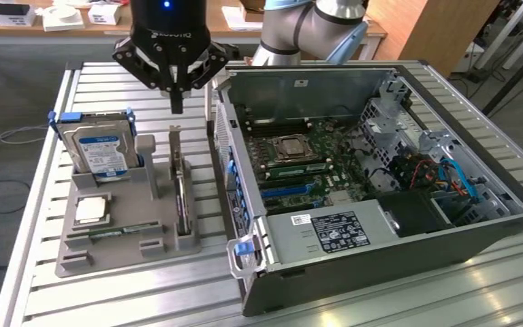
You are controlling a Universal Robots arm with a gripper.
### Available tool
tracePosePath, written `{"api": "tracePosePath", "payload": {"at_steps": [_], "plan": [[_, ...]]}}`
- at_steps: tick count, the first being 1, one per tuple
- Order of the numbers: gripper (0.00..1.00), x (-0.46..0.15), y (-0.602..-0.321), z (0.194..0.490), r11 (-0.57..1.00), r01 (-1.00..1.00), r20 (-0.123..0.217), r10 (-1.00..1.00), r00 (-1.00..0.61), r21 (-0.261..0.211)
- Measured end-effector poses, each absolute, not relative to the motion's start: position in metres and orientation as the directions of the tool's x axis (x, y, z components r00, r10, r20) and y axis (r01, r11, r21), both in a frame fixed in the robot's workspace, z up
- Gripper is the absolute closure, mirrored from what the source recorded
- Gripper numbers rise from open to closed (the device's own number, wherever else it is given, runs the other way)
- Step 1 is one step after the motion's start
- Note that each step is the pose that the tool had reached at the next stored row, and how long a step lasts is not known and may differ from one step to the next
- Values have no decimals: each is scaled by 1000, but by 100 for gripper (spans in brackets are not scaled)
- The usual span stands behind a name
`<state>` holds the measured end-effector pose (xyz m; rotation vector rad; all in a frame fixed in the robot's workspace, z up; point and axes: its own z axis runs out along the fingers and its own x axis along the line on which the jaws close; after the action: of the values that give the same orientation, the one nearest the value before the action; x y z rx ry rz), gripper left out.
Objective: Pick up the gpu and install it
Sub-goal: 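Reach for the gpu, then pick up the gpu and move the gpu toward the slot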
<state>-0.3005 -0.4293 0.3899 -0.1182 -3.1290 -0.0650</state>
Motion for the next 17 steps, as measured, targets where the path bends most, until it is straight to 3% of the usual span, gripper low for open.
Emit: {"api": "tracePosePath", "payload": {"at_steps": [7, 17], "plan": [[89, -303, -446, 390, 996, 76, 11, 75, -997, 41], [89, -303, -447, 390, 996, 76, 11, 75, -997, 41]]}}
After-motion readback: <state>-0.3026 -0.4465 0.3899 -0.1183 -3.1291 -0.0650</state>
